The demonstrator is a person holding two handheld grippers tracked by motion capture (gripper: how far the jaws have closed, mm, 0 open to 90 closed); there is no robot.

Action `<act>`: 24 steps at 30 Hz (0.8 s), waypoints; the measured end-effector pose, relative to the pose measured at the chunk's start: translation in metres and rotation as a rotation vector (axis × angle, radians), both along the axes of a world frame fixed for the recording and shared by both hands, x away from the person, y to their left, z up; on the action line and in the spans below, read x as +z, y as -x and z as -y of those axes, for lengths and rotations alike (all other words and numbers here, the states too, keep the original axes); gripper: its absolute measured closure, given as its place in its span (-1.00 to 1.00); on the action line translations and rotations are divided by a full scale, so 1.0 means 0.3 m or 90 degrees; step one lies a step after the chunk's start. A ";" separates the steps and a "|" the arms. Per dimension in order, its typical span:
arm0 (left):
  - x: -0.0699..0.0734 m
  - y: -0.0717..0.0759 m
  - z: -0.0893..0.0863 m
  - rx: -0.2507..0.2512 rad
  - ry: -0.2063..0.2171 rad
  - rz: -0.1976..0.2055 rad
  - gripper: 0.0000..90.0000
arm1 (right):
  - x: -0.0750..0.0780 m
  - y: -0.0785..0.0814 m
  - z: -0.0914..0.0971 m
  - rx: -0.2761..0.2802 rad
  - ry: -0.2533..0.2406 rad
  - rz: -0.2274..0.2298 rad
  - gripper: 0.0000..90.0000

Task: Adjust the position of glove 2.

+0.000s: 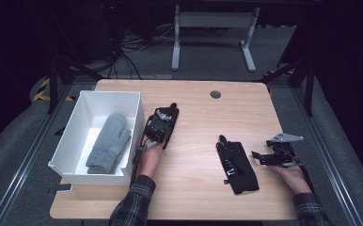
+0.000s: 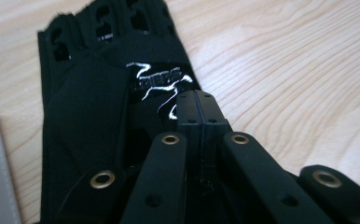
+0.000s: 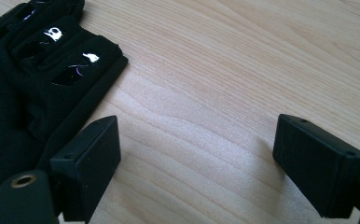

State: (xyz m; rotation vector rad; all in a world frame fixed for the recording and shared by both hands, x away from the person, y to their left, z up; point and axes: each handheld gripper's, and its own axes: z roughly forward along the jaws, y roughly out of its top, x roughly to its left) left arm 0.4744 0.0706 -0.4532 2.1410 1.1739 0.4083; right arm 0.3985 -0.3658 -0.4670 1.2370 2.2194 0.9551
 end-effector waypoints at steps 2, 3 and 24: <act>-0.015 -0.002 0.005 -0.006 -0.003 -0.006 1.00 | 0.000 0.000 0.000 0.000 0.000 0.000 -0.66; -0.014 -0.001 0.005 -0.007 -0.004 -0.007 1.00 | 0.000 0.000 0.000 0.001 0.000 0.000 -0.66; -0.005 0.153 0.063 -0.137 0.027 -0.068 1.00 | 0.000 0.000 0.000 0.001 0.001 0.000 -0.66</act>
